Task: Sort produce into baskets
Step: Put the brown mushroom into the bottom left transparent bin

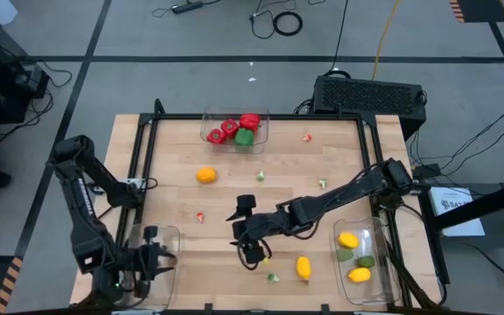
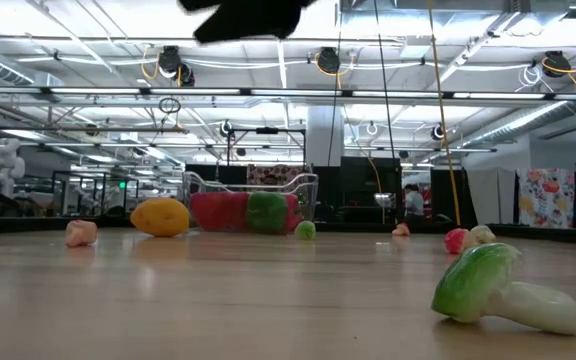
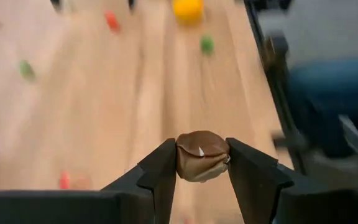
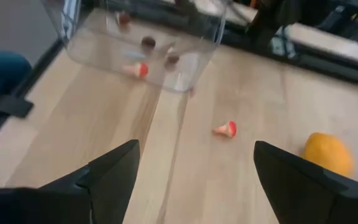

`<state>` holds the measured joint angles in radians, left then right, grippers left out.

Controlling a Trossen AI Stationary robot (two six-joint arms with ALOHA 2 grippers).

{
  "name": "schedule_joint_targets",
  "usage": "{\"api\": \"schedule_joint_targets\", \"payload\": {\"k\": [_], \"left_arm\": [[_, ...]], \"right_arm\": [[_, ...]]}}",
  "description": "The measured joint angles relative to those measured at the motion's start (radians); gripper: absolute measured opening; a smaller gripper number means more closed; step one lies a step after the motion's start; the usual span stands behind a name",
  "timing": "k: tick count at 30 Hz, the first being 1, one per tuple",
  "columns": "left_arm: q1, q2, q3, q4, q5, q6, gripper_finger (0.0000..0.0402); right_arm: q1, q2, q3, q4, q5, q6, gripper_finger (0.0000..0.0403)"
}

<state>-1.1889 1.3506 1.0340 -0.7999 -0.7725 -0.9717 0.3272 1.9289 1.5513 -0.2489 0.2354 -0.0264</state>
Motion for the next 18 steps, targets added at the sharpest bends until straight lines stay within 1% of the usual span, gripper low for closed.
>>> {"api": "schedule_joint_targets", "payload": {"k": [2,4,7,10,14,16,18], "left_arm": [[-0.022,0.0,0.0,-0.055,0.067,-0.085,0.0143],[-0.041,0.0,0.0,-0.101,0.109,-0.162,0.0143],[-0.059,0.0,0.0,-0.151,0.166,-0.259,0.0143],[-0.081,0.0,-0.013,-0.154,0.196,-0.325,0.0143],[-0.101,0.001,-0.04,-0.154,0.201,-0.428,0.0143],[-0.105,0.003,-0.059,-0.152,0.207,-0.499,0.0145],[-0.108,0.003,-0.081,-0.144,0.235,-0.564,0.0155]], "right_arm": [[-0.002,0.03,0.0,0.011,-0.003,0.001,0.0309],[-0.004,0.061,-0.001,0.034,-0.007,0.0,0.0309],[-0.014,0.116,-0.001,0.132,-0.008,-0.01,0.0309],[-0.032,0.182,-0.001,0.271,-0.01,-0.026,0.0309],[-0.071,0.266,-0.001,0.445,-0.01,-0.028,0.0309],[-0.096,0.294,-0.001,0.467,-0.01,-0.008,0.0309],[-0.127,0.319,0.006,0.46,-0.011,0.015,0.0309]]}}
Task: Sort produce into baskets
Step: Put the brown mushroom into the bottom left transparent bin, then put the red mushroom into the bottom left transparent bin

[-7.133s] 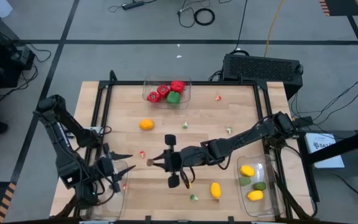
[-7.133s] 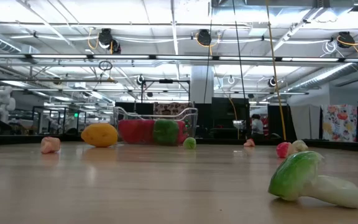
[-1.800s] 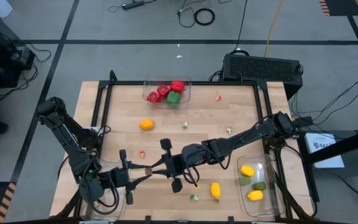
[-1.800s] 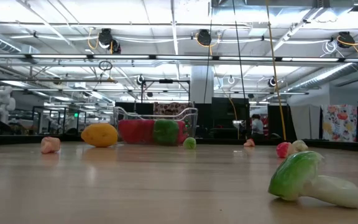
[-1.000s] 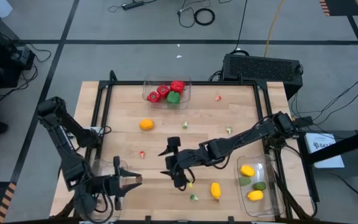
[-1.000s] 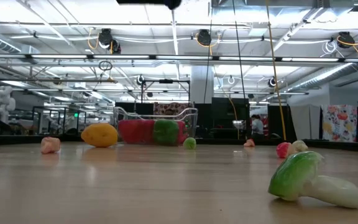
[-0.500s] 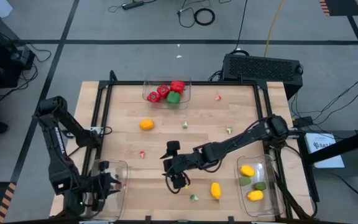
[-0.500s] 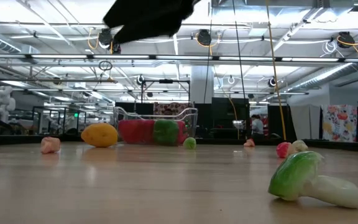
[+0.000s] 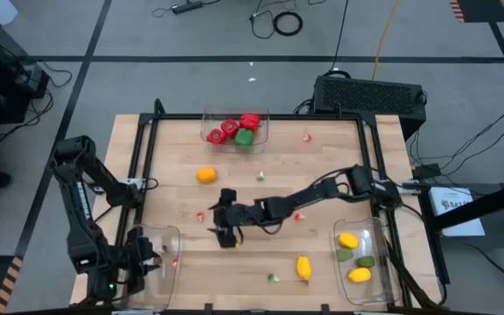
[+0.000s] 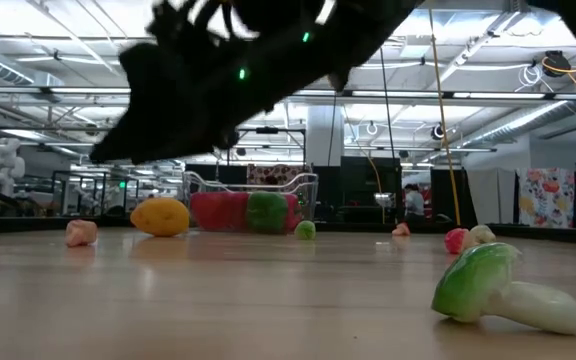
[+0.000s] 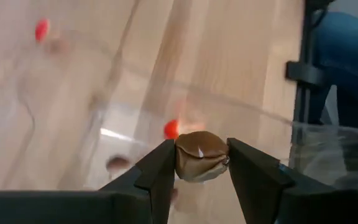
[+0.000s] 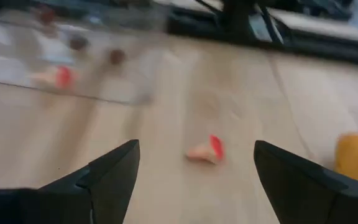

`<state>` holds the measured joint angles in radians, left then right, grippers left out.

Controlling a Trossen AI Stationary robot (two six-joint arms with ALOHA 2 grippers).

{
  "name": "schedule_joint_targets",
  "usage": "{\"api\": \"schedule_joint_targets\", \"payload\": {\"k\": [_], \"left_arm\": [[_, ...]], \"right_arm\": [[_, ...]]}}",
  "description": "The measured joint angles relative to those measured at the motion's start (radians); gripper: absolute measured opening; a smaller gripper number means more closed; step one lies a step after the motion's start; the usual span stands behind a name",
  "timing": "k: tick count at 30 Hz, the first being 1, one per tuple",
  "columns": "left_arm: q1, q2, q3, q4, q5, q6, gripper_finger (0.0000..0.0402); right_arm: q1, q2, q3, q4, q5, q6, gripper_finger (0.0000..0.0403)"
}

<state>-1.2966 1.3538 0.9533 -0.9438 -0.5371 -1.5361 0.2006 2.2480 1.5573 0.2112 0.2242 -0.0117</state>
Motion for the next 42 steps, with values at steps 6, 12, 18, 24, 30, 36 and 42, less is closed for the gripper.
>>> {"api": "schedule_joint_targets", "payload": {"k": [6,12,18,24,30,36,42], "left_arm": [[0.0,0.001,-0.061,0.014,0.063,-0.056,0.0215],[0.0,0.001,-0.068,0.002,0.062,-0.055,0.0241],[0.0,0.0,-0.068,0.024,0.063,-0.056,0.0242],[0.001,0.0,-0.053,0.026,0.058,-0.056,0.0242],[0.001,0.0,-0.034,0.026,0.049,-0.055,0.0242],[0.001,0.0,0.016,0.008,0.005,-0.013,0.0242],[0.008,-0.005,0.053,0.011,-0.14,0.115,0.0242]], "right_arm": [[-0.065,0.043,0.05,-0.006,-0.124,0.052,0.0309],[-0.099,0.077,0.056,0.017,-0.239,-0.022,0.0309],[-0.111,0.111,0.056,0.092,-0.277,-0.131,0.0299],[-0.136,0.137,0.056,0.123,-0.302,-0.107,0.0272],[-0.153,0.152,0.057,0.142,-0.333,-0.098,0.0263],[-0.155,0.179,0.071,0.153,-0.336,-0.087,0.0263],[-0.154,0.199,0.104,0.164,-0.335,-0.13,0.0263]]}}
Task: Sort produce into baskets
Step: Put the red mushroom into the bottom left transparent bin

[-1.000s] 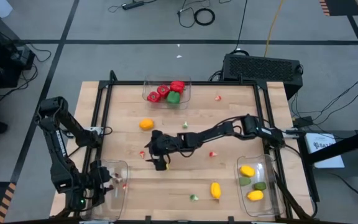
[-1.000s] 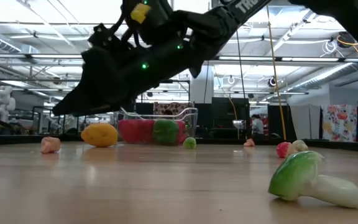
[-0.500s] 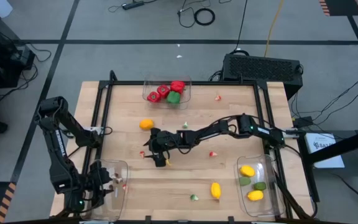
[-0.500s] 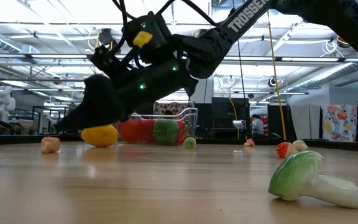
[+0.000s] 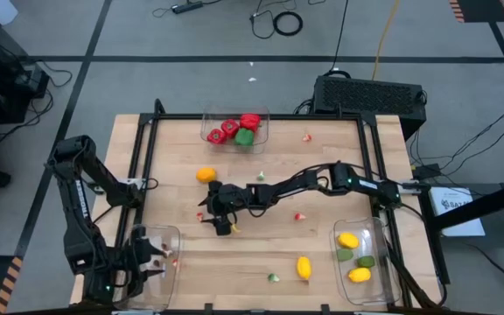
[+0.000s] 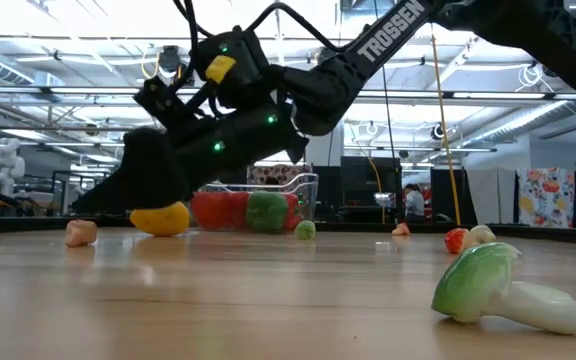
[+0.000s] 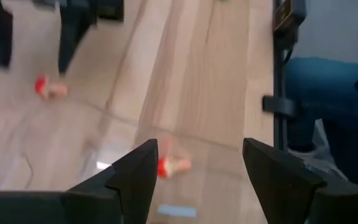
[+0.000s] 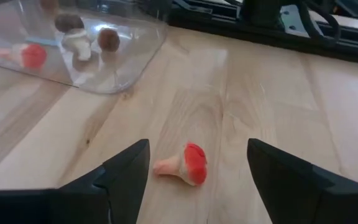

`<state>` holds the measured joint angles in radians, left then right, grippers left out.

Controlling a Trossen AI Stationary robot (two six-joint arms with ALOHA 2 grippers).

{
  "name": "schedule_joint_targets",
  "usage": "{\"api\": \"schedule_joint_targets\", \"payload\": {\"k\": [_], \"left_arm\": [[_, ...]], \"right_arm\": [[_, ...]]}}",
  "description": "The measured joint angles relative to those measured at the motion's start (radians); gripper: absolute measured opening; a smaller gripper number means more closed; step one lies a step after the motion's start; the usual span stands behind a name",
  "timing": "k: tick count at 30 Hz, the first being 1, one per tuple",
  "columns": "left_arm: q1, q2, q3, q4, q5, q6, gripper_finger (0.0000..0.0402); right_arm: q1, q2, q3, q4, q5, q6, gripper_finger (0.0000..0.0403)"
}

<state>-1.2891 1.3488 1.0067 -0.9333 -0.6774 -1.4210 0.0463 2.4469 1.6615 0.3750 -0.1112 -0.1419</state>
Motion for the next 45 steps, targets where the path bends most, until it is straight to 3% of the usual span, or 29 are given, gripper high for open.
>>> {"api": "schedule_joint_targets", "payload": {"k": [10,27,45], "left_arm": [[0.042,-0.003,0.036,0.0,-0.058,0.172,0.0242],[0.053,-0.01,0.036,-0.004,-0.093,0.238,0.0242],[0.053,-0.01,0.036,-0.002,-0.113,0.251,0.0242]], "right_arm": [[-0.011,0.092,0.088,0.002,-0.05,0.05,0.0263],[-0.01,0.111,0.133,-0.079,-0.079,0.048,0.0261],[-0.01,0.111,0.133,-0.081,-0.075,0.048,0.0169]]}}
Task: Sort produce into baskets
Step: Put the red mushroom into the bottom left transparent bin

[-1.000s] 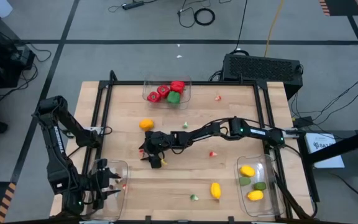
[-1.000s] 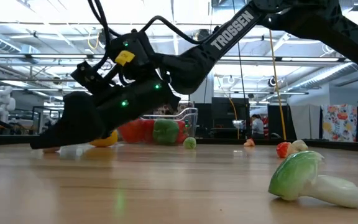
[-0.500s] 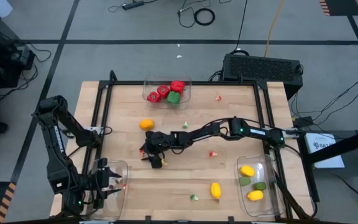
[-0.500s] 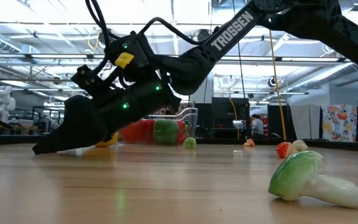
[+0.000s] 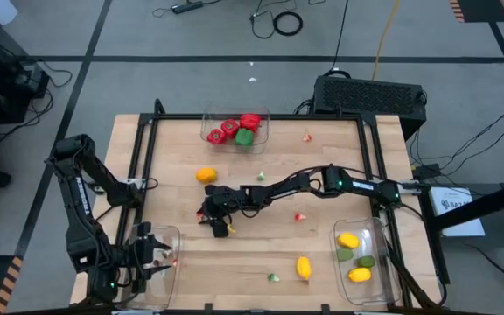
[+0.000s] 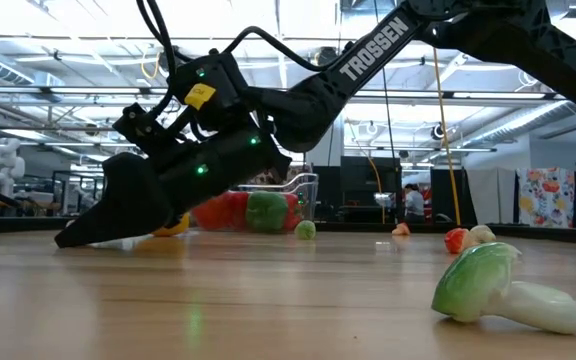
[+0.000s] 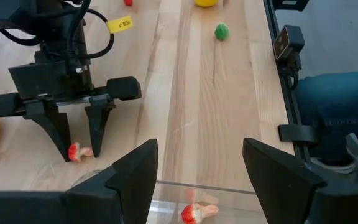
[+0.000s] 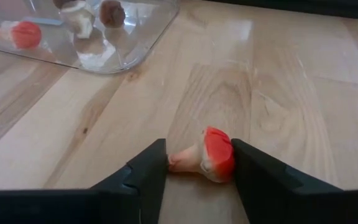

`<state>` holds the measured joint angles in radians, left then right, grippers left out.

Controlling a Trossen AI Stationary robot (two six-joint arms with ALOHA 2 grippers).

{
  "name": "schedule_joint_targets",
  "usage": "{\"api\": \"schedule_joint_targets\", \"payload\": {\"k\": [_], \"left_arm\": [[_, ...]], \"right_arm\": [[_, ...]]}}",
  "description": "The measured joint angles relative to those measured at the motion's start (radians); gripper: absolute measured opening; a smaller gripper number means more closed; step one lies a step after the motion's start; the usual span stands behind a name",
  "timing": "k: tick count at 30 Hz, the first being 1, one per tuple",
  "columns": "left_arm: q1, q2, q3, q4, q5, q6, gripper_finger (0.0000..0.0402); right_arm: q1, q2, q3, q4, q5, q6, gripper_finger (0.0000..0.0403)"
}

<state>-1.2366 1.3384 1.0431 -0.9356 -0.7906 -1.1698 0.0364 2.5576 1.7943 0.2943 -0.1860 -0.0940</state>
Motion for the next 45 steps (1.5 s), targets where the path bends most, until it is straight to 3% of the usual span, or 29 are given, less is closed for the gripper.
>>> {"api": "schedule_joint_targets", "payload": {"k": [8,13,26,35,40,45], "left_arm": [[0.0,0.0,0.0,0.0,-0.001,0.0,0.0242],[0.0,0.0,-0.001,-0.015,-0.059,0.005,0.0242],[0.0,0.0,-0.001,-0.102,-0.209,0.02,0.0242],[0.004,0.0,-0.001,0.044,-0.244,0.582,0.0242],[0.053,0.015,-0.001,0.168,-0.242,0.92,0.0242],[0.114,0.046,-0.001,0.241,-0.187,1.078,0.0242]], "right_arm": [[0.0,-0.014,-0.001,-0.012,0.0,0.0,0.0167],[0.006,-0.067,-0.002,-0.052,-0.006,-0.003,0.0166],[0.044,-0.181,0.0,-0.083,-0.194,0.081,0.0166],[0.064,-0.181,0.0,-0.006,-0.275,0.176,0.0166],[0.063,-0.181,-0.001,0.085,-0.41,0.286,0.0166],[0.064,-0.181,-0.001,0.139,-0.482,0.348,0.0166]]}}
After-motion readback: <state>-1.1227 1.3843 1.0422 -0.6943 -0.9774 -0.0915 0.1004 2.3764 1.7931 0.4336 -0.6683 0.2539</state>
